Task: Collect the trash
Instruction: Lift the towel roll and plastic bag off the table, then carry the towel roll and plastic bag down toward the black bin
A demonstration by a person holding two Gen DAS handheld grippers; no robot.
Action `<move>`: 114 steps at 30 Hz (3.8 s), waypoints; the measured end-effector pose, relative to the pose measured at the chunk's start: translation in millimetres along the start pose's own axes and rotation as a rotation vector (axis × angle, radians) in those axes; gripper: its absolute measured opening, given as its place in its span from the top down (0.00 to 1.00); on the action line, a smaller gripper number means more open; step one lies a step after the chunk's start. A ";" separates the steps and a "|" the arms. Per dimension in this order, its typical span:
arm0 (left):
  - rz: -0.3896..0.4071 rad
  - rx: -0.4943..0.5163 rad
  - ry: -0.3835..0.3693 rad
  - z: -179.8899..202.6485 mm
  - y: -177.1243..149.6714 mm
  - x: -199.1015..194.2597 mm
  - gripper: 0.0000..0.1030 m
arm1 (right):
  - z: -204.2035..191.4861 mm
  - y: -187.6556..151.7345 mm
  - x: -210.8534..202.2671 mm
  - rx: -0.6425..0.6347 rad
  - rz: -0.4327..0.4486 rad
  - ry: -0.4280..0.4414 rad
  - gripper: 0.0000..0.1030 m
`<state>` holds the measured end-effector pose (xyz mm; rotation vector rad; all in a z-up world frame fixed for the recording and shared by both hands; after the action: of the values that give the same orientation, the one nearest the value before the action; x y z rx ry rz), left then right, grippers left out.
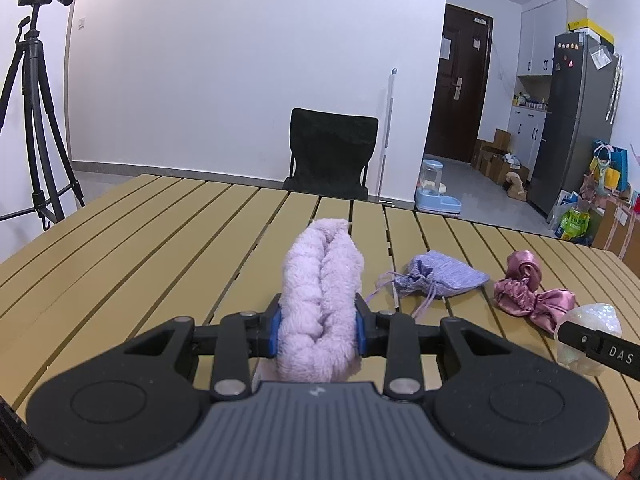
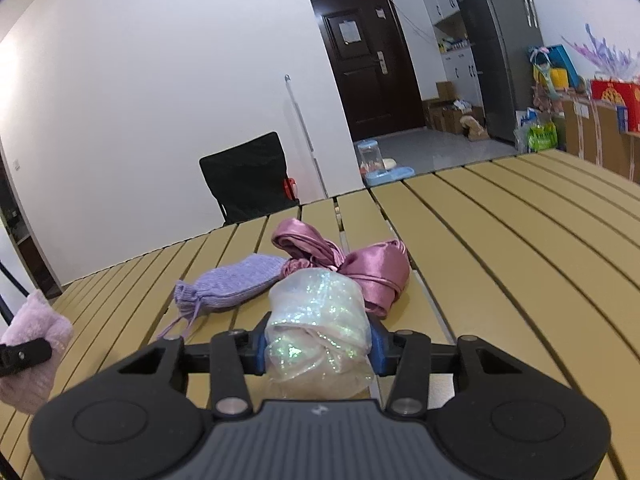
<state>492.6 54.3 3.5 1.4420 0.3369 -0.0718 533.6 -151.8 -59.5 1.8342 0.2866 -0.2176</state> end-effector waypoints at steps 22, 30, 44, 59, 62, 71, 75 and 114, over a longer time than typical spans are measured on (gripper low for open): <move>0.060 -0.009 -0.107 17.2 -7.7 -101.1 0.68 | -19.9 9.5 -135.1 -0.158 0.136 0.092 0.58; 0.065 -0.002 -0.123 9.0 -18.3 -152.6 0.68 | -13.6 -2.6 -188.8 -0.159 0.131 0.104 0.58; 0.037 0.033 -0.143 -4.2 -43.3 -216.0 0.68 | -1.7 -31.4 -268.4 -0.178 0.075 0.103 0.58; -0.069 0.102 -0.165 -7.0 -100.1 -243.4 0.68 | 2.0 -86.5 -296.6 -0.189 -0.060 0.110 0.58; -0.098 0.116 -0.160 -9.4 -113.3 -244.3 0.68 | 4.6 -96.7 -298.1 -0.189 -0.088 0.104 0.58; -0.194 0.153 -0.134 -17.7 -152.2 -235.3 0.68 | 14.6 -134.8 -293.4 -0.183 -0.182 0.087 0.58; -0.236 0.165 -0.122 -19.1 -167.9 -228.2 0.68 | 21.2 -150.1 -287.3 -0.173 -0.224 0.071 0.58; -0.608 0.173 0.045 -44.7 -266.1 -143.5 0.68 | 85.0 -238.0 -213.9 -0.131 -0.506 -0.121 0.58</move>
<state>281.5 40.1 -217.0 1.4678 0.8145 -0.5725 257.0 -188.7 -237.7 1.5859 0.6625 -0.6431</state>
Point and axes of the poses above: each gripper's, at about its wrist camera, not at the fingertips, and x roughly the way its jaws point, z to its right, y to its top, the point moved 2 cm from there along x, roughly the way its jaws point, and after that the axes turned 11 degrees about z, right-handed, at the moved point
